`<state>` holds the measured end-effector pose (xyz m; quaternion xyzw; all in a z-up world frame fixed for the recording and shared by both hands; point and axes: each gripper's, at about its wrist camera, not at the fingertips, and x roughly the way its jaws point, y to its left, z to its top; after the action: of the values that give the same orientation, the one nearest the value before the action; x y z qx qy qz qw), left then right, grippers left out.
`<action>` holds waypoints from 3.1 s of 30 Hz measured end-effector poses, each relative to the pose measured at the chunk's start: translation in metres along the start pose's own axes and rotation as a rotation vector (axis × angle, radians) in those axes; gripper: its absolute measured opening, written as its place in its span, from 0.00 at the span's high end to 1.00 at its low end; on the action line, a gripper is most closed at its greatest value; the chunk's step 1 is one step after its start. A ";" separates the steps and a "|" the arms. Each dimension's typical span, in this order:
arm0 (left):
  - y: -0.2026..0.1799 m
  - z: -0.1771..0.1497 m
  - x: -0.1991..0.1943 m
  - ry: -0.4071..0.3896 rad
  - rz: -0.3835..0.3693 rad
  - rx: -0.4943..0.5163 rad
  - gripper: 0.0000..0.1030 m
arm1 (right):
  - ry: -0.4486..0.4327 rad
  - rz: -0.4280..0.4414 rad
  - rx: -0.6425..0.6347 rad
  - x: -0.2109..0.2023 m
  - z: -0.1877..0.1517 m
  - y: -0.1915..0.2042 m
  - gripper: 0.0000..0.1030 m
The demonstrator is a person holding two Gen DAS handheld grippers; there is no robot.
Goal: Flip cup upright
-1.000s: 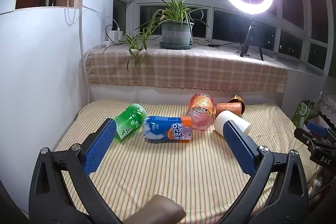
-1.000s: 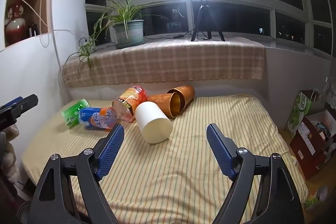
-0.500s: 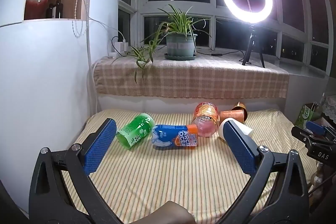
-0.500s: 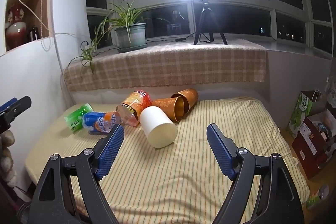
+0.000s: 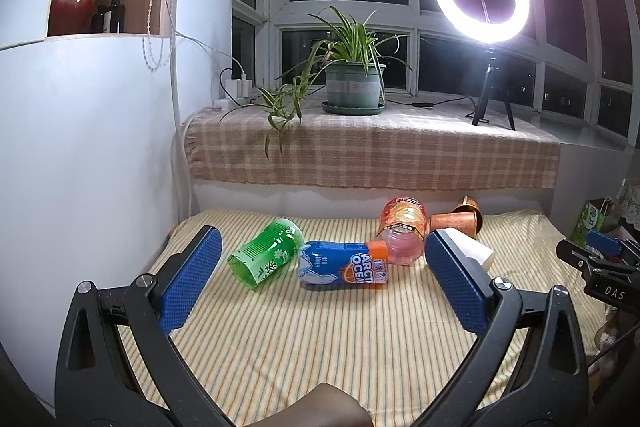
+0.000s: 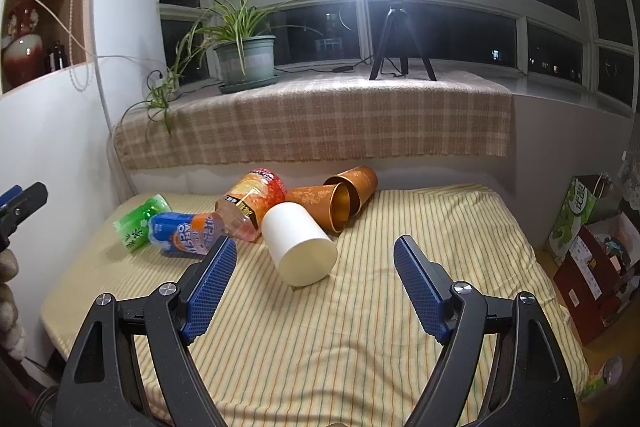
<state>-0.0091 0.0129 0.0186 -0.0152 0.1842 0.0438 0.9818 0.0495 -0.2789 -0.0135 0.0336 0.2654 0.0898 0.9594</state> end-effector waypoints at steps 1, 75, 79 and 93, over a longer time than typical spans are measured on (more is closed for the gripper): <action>0.001 0.000 0.001 -0.001 0.003 0.001 0.00 | 0.002 0.003 0.004 0.002 0.001 0.000 0.21; 0.000 -0.018 0.041 0.092 0.008 0.012 0.00 | 0.227 0.112 0.201 0.137 0.045 -0.059 0.18; 0.009 -0.022 0.045 0.103 0.035 0.005 0.00 | 0.311 0.145 0.324 0.177 0.052 -0.080 0.18; 0.036 -0.032 0.059 0.147 0.091 -0.014 0.00 | 0.464 0.136 0.577 0.277 0.063 -0.102 0.18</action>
<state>0.0311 0.0517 -0.0336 -0.0171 0.2559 0.0883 0.9625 0.3316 -0.3277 -0.1104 0.2987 0.4874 0.0799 0.8166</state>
